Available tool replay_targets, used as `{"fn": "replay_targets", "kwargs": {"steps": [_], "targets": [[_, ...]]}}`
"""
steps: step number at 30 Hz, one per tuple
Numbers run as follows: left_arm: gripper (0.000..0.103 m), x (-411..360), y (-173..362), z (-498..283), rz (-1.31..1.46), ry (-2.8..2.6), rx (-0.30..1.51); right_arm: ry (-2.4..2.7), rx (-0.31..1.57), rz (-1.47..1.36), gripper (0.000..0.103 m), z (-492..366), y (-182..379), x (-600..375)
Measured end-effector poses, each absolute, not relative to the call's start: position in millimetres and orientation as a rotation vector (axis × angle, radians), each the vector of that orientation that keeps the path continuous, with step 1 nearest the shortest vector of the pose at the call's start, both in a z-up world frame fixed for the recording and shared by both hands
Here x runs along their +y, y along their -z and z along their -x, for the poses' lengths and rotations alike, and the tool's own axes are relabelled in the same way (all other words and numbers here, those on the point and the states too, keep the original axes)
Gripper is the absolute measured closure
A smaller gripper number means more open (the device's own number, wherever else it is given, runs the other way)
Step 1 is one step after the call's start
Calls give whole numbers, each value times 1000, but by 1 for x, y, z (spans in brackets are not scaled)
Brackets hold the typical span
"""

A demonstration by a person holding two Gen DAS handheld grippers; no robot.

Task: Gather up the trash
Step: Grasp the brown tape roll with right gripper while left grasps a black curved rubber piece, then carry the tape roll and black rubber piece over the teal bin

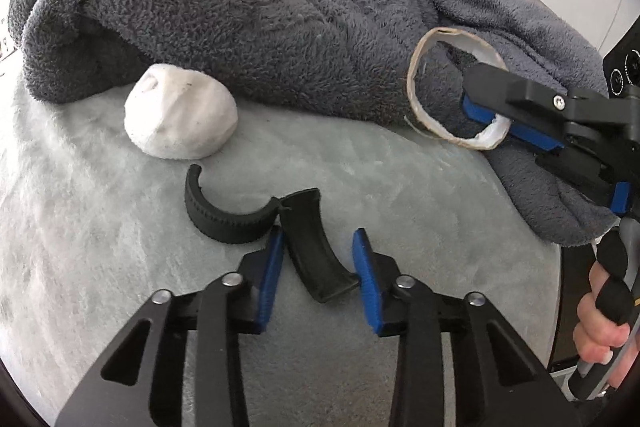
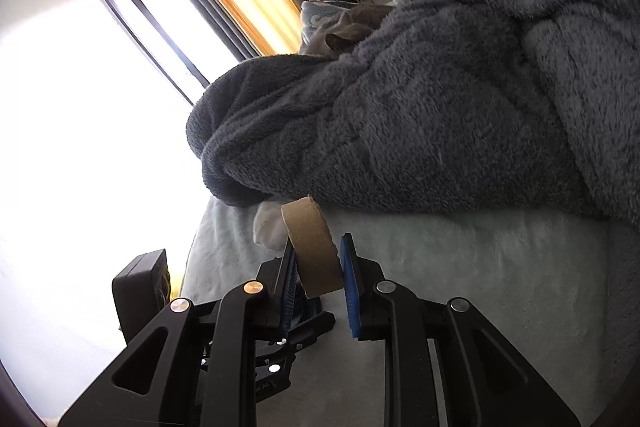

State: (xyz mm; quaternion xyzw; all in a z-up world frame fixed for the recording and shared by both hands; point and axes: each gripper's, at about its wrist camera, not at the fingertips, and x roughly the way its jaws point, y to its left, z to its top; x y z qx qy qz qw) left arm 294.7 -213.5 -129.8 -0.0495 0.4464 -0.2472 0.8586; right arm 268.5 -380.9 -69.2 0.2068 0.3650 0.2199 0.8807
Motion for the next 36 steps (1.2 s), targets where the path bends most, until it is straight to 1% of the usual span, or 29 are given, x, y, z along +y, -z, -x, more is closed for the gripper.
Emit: {"fn": "replay_targets", "kwargs": {"steps": [1,3,6,19,36], "targets": [[69,-212,130,-294,110,525,937,-460,759,-429,82,-268,68,-380],[77,-210,129,-293,106,524,937,-460,755,-427,82,-268,65,-378],[80,-206,129,-291,107,535,942,-463,748,-423,82,-269,61,-376],[80,-171,108,-266,84,561,919,-496,741,-392,82,-281,54,-335],[80,-71,94,-253,110,413,883,-597,757,-252,82,-285,48,-233]]}}
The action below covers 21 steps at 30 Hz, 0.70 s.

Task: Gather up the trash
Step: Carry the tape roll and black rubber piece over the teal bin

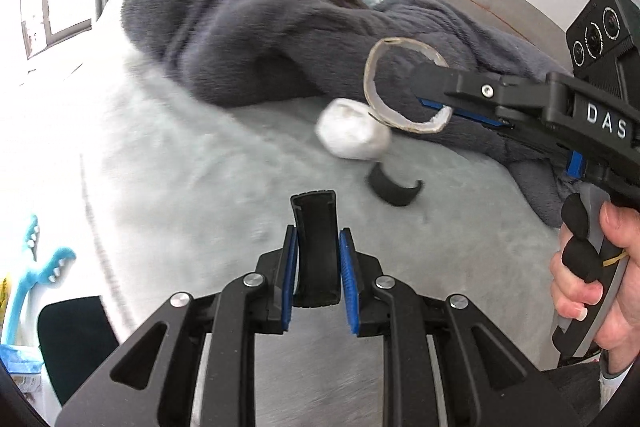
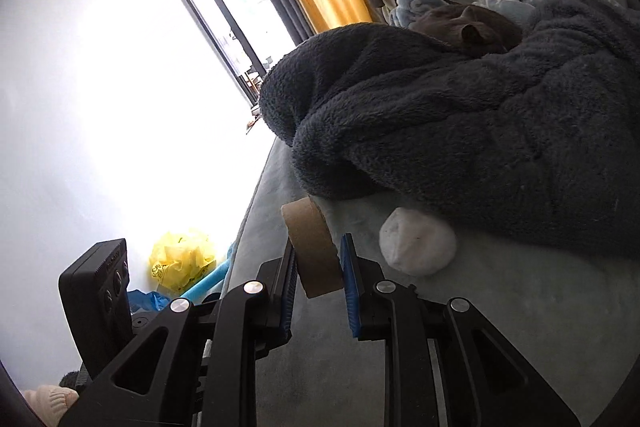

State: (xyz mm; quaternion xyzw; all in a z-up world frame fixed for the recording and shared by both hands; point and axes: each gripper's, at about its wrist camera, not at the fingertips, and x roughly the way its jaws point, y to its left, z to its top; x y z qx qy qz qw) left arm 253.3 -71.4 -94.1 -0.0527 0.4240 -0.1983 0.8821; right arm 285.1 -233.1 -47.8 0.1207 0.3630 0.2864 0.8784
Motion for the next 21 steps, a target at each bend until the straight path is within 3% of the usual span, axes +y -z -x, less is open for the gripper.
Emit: {"fn": "replay_targets", "kwargs": {"steps": [21], "targets": [[80,55,108,-243,157,212,943,-750,767,-131,82,-273,48,-108]]}}
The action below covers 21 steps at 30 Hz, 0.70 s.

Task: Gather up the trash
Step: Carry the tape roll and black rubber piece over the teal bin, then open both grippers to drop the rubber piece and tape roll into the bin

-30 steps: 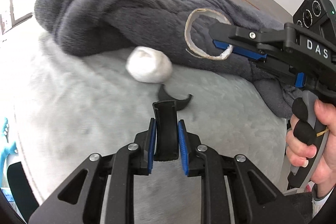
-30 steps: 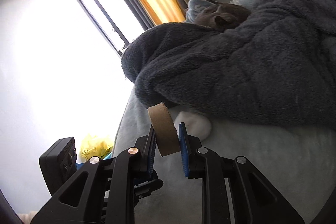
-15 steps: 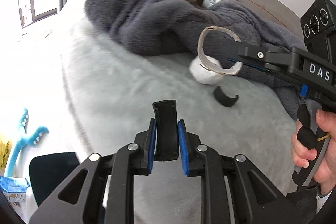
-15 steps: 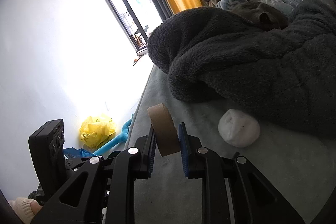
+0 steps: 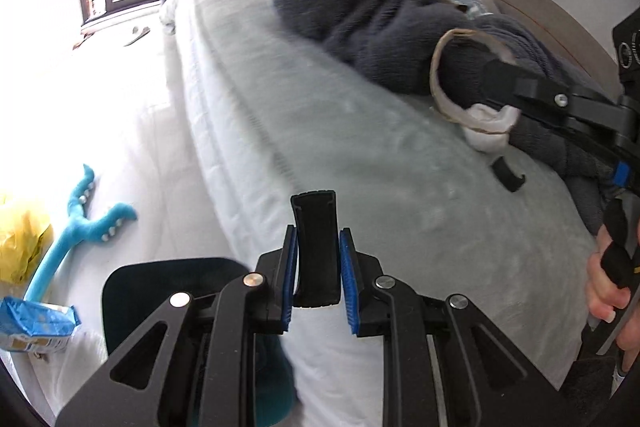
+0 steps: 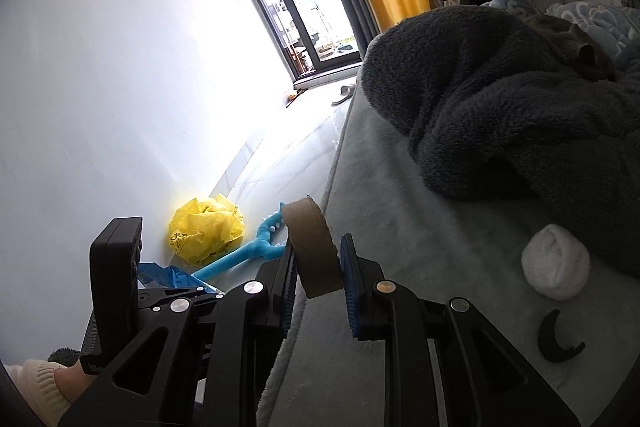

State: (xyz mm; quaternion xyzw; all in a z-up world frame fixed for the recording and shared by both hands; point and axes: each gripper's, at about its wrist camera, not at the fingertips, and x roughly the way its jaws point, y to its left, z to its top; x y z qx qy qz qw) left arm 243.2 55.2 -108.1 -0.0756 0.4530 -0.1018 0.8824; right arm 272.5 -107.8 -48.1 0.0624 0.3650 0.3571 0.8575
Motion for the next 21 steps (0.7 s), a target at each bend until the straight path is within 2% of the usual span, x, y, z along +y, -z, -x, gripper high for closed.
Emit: {"fn": "replay_targets", "kwargs": {"steps": [21], "targets": [[80,151,178,-221,255,85,1203,-879,833,-48,82,-263,73,0]]}}
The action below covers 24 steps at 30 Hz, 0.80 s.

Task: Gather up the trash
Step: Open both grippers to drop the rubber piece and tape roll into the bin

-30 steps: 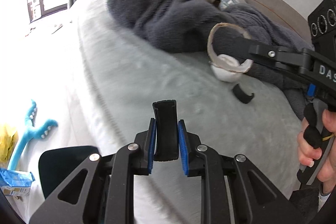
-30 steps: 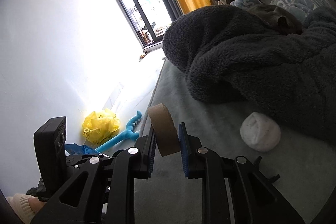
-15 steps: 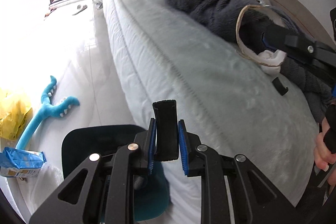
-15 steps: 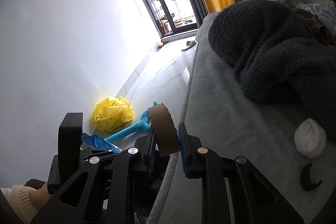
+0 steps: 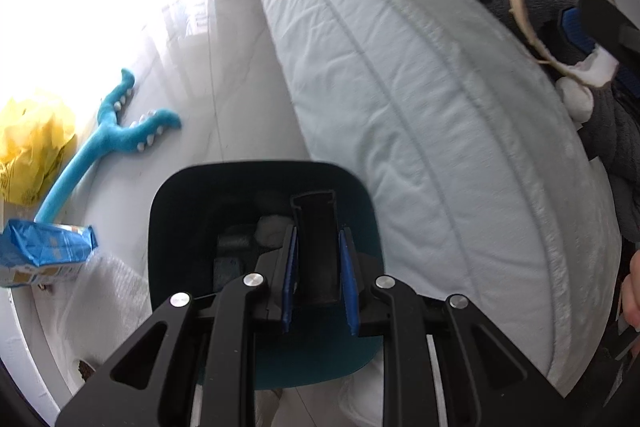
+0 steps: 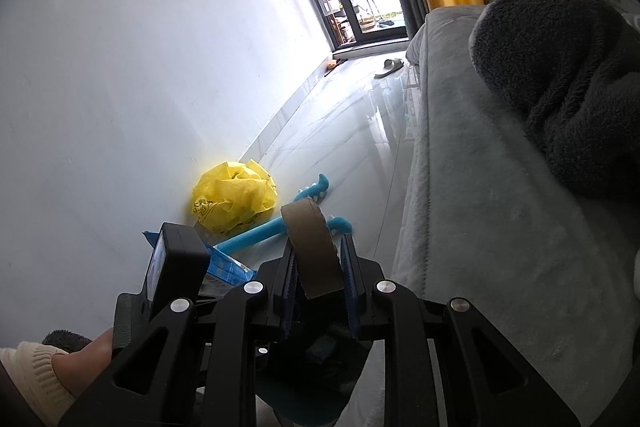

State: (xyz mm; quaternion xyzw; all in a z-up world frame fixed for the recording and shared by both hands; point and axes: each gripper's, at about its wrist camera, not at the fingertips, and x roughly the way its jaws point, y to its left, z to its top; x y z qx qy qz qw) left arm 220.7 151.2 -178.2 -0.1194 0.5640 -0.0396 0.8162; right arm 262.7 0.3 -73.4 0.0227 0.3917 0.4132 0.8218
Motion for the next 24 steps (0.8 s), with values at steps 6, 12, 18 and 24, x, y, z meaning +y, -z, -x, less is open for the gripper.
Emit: {"fn": "replay_targets", "kwargs": {"steps": [6,12,18,24], "targets": [[80,174,195,-211,299,71,1275,-901,856,-36,82,-262,83,29],[53,195,204,-200,314,54,1314,-914,895,2,82,-258,99,57],[37,215,197,-189,315,31,1287,-900,957,56,82,-256,122,76],[24,237,174,-180,315,-14,1197,-880,1039,113,82,-253,149,90]]}}
